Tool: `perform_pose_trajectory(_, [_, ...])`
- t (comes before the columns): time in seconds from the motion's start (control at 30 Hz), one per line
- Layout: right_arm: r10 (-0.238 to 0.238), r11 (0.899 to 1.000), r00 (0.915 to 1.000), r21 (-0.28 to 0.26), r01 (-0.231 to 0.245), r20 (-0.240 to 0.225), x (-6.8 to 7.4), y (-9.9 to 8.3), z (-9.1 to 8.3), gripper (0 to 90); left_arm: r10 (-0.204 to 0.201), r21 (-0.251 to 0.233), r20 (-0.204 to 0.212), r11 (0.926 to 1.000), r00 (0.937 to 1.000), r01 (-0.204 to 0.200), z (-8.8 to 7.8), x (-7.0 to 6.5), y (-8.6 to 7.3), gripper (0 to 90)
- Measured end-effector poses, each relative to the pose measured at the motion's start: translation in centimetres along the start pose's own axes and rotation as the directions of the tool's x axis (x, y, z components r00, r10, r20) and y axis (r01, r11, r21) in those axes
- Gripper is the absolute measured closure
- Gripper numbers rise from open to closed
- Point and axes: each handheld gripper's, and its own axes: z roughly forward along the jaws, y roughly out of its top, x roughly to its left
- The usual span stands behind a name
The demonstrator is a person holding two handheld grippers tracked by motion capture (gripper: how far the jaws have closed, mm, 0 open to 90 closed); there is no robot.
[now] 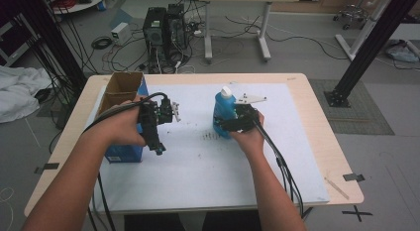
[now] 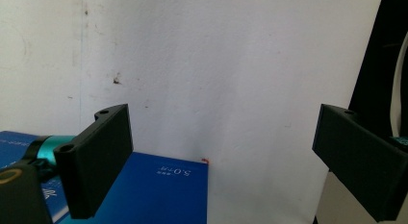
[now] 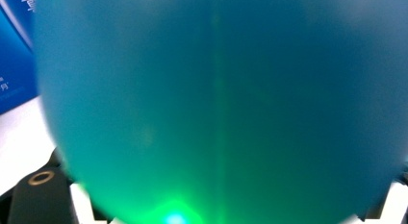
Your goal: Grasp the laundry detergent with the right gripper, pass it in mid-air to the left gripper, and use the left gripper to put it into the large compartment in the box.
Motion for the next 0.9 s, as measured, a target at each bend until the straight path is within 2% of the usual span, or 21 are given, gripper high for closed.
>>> perform_pose_trajectory(0.37, [-0.011, 0.999, 0.9990, -0.037, 0.012, 0.044, 0.34, -0.02, -0.02, 13.6, -0.006, 0.003, -0.001, 1.0000, 1.0000, 0.006, 0.07, 0.06, -0.01, 6.9])
perform_pose_trajectory(0.4, [-0.018, 0.999, 0.9984, -0.042, 0.020, 0.053, 0.44, -0.05, -0.08, 17.3, -0.004, 0.004, -0.003, 1.0000, 1.0000, 0.004, 0.09, 0.10, 0.02, 6.9])
perform_pose_trajectory(0.5, [-0.018, 0.999, 0.9985, -0.043, 0.020, 0.053, 0.49, -0.07, -0.04, 18.1, -0.002, 0.006, -0.002, 1.0000, 1.0000, 0.002, 0.10, 0.12, 0.06, 6.9])
perform_pose_trajectory(0.57, [-0.019, 0.999, 0.9986, -0.039, 0.021, 0.050, 0.54, -0.15, 0.04, 22.7, 0.001, 0.010, -0.001, 0.9999, 1.0000, -0.001, 0.09, 0.13, 0.07, 6.9])
perform_pose_trajectory(0.9, [-0.039, 0.999, 0.9969, -0.028, 0.041, 0.068, 0.73, -0.34, 0.22, 28.6, -0.004, 0.008, -0.004, 1.0000, 1.0000, 0.004, 0.07, 0.17, -0.04, 6.9])
